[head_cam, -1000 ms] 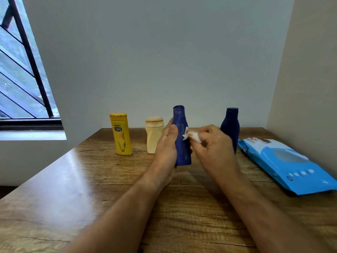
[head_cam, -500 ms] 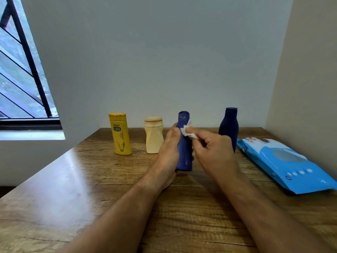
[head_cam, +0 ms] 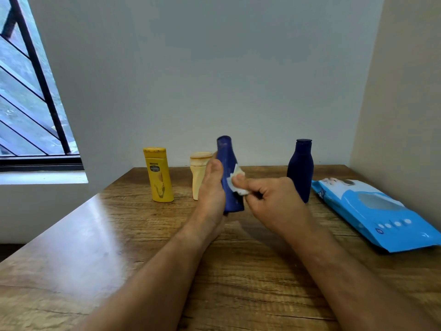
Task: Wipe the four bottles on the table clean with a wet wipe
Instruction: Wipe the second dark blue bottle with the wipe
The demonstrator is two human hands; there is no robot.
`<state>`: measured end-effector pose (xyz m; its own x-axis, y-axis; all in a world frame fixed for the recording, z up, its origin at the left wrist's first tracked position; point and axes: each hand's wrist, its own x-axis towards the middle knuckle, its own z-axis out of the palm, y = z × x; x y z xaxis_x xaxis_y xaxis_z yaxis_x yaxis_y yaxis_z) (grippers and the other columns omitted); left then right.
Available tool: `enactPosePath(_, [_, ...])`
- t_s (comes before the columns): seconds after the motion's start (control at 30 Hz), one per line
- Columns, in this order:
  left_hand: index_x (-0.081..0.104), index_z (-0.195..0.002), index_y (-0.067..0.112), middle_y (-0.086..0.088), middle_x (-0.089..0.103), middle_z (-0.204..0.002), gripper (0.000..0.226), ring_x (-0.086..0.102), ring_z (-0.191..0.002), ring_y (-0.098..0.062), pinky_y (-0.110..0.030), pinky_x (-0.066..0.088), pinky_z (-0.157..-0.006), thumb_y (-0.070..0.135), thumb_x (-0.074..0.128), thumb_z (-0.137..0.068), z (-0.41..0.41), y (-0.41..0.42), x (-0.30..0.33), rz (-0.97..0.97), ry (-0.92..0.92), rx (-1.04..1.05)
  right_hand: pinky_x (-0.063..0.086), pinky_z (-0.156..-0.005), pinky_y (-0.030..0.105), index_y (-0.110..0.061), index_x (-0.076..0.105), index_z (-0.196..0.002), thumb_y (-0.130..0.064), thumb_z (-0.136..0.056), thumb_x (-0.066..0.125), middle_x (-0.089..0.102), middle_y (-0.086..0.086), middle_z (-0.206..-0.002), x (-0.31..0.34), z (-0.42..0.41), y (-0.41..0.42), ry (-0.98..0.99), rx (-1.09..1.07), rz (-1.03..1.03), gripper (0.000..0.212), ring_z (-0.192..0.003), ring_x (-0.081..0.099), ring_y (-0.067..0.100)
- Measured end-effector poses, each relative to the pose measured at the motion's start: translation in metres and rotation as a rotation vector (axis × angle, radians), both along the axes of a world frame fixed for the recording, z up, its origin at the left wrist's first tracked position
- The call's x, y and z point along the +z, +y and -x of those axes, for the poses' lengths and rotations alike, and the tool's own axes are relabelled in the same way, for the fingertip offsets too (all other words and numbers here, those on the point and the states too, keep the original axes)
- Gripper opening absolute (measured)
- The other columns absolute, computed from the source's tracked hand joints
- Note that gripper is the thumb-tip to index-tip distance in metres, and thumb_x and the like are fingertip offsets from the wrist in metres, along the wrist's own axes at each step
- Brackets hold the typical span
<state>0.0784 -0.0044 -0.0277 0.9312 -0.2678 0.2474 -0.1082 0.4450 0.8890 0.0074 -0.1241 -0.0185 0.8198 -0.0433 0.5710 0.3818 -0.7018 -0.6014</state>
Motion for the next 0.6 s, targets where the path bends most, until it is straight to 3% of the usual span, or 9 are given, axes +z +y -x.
enactPosePath(0.1, [0.061, -0.122, 0.022, -0.011, 0.069, -0.098, 0.043, 0.068, -0.084, -0.020, -0.042, 0.058, -0.083, 0.053, 0.038, -0.102, -0.007, 0.006, 0.003, 0.014, -0.002, 0.090, 0.056, -0.076, 0.021, -0.036, 0.064, -0.123, -0.032, -0.097, 0.057, 0.073, -0.013, -0.105, -0.001, -0.001, 0.004, -0.001, -0.025, 0.216, 0.028, -0.083, 0.065, 0.001])
enactPosePath(0.2, [0.060, -0.127, 0.025, -0.013, 0.069, -0.107, 0.043, 0.068, -0.095, -0.025, -0.049, 0.054, -0.096, 0.052, 0.040, -0.100, -0.001, 0.001, 0.001, 0.027, -0.015, 0.038, 0.053, -0.087, 0.016, -0.027, 0.065, -0.124, -0.026, -0.096, 0.058, 0.072, -0.008, -0.113, 0.001, 0.000, 0.004, -0.127, -0.050, 0.151, 0.029, -0.097, 0.066, 0.004])
enactPosePath(0.3, [0.058, -0.134, 0.025, -0.019, 0.067, -0.125, 0.047, 0.065, -0.112, -0.033, -0.052, 0.050, -0.103, 0.051, 0.044, -0.097, 0.007, -0.008, -0.004, -0.006, -0.025, -0.065, 0.054, -0.085, 0.016, -0.023, 0.067, -0.122, -0.022, -0.095, 0.061, 0.073, -0.007, -0.110, 0.002, -0.002, 0.002, -0.262, -0.149, -0.001, 0.028, -0.093, 0.067, 0.002])
enactPosePath(0.4, [0.056, -0.136, 0.022, -0.022, 0.064, -0.128, 0.044, 0.064, -0.108, -0.033, -0.055, 0.048, -0.101, 0.046, 0.038, -0.105, 0.011, -0.014, -0.007, -0.104, -0.016, -0.120, 0.052, -0.084, 0.013, -0.025, 0.067, -0.123, -0.024, -0.097, 0.060, 0.073, -0.009, -0.107, 0.003, -0.003, -0.001, -0.272, -0.204, -0.078, 0.027, -0.089, 0.065, -0.001])
enactPosePath(0.6, [0.059, -0.125, 0.018, -0.017, 0.063, -0.106, 0.040, 0.062, -0.096, -0.029, -0.056, 0.049, -0.100, 0.046, 0.038, -0.105, 0.000, -0.007, -0.004, -0.051, -0.023, 0.042, 0.050, -0.066, 0.010, -0.030, 0.070, -0.117, -0.027, -0.095, 0.061, 0.074, -0.011, -0.098, -0.003, -0.002, 0.001, -0.068, -0.053, 0.077, 0.024, -0.074, 0.064, -0.004])
